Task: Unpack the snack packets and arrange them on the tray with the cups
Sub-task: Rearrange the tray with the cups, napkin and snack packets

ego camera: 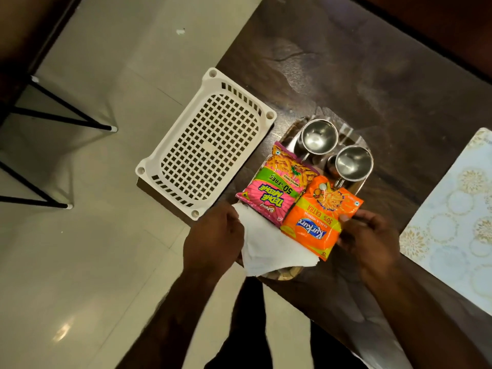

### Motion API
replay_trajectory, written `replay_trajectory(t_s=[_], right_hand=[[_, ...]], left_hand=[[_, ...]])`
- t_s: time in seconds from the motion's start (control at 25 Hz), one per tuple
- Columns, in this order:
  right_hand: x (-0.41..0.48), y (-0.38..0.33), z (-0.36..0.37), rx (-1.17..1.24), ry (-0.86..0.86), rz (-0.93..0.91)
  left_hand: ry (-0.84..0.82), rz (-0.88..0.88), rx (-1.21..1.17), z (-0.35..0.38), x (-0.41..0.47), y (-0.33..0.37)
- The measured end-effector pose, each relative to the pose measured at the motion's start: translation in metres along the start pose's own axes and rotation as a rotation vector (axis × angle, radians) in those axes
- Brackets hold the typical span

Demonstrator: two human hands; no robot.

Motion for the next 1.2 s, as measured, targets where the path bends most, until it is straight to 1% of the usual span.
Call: replay_trajectory(t_s=[0.08,0.12,0.16,0.24,0.28,0.32,0.36,0.44,0.52,0.56,0.64,0.72,0.8,0.88,1.0,1.12,1.2], right_hand=[[-0.002,-0.003,0.003,-0.032,0.01,0.008],[-0.003,-0.007,0.001,-0.085,0.063,-0.016],[-0.006,-0.017,-0.006,-0.149,0.163,-0.073],[-0.017,-0.049,-0.021,-0.27,0.361,-0.29],[-0.025,-0.069,-0.021,-0.322,0.387,-0.422],[-0.034,-0.089,-0.014,-0.36,0.356,-0.54],[-0.04,-0.108,-0.001,-0.387,0.287,-0.632],[-0.05,-0.139,0.039,-0.412,0.108,-0.759],[-0.057,-0.161,0.1,-0.505,-0.073,-0.866],[-0.058,-0.167,0.132,-0.559,-0.152,-0.906],[-0.054,-0.177,0.188,-0.657,-0.237,-0.957],[-0.044,-0.185,0.226,-0.78,-0.222,-0.949],[-0.032,-0.186,0.247,-0.904,-0.237,-0.858],[-0.03,-0.18,0.255,-0.953,-0.275,-0.793],[-0.041,-0.174,0.258,-0.931,-0.282,-0.809],[-0.057,-0.167,0.262,-0.998,-0.346,-0.843],[-0.063,-0.165,0.263,-1.07,-0.336,-0.9]], left_hand=[[0.001,-0.019,-0.012,-0.005,-0.001,-0.011],[0.015,-0.034,-0.029,-0.009,-0.001,-0.017],[0.036,-0.05,-0.053,-0.013,-0.001,-0.024],[0.085,-0.108,-0.152,-0.023,0.003,-0.04],[0.108,-0.174,-0.241,-0.029,0.005,-0.05],[0.13,-0.257,-0.339,-0.035,0.009,-0.061],[0.154,-0.348,-0.435,-0.042,0.011,-0.071],[0.174,-0.546,-0.59,-0.047,0.018,-0.089],[0.126,-0.736,-0.739,-0.048,0.023,-0.102],[0.087,-0.803,-0.807,-0.047,0.027,-0.105],[0.014,-0.868,-0.891,-0.045,0.036,-0.108],[-0.017,-0.858,-0.917,-0.042,0.047,-0.108],[0.005,-0.818,-0.902,-0.039,0.057,-0.109],[0.033,-0.754,-0.839,-0.038,0.066,-0.113],[-0.01,-0.625,-0.742,-0.038,0.074,-0.118],[-0.023,-0.602,-0.716,-0.04,0.074,-0.124],[-0.023,-0.584,-0.717,-0.041,0.075,-0.129]])
Point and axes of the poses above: each hand's wrist, its own x-axis towards the middle knuckle, its own z-axis out of the palm, y = z × x, the point moved 5 cm from there along x, towards the middle knuckle, and after that the axes turned 6 degrees about y, right-handed, at the moved point
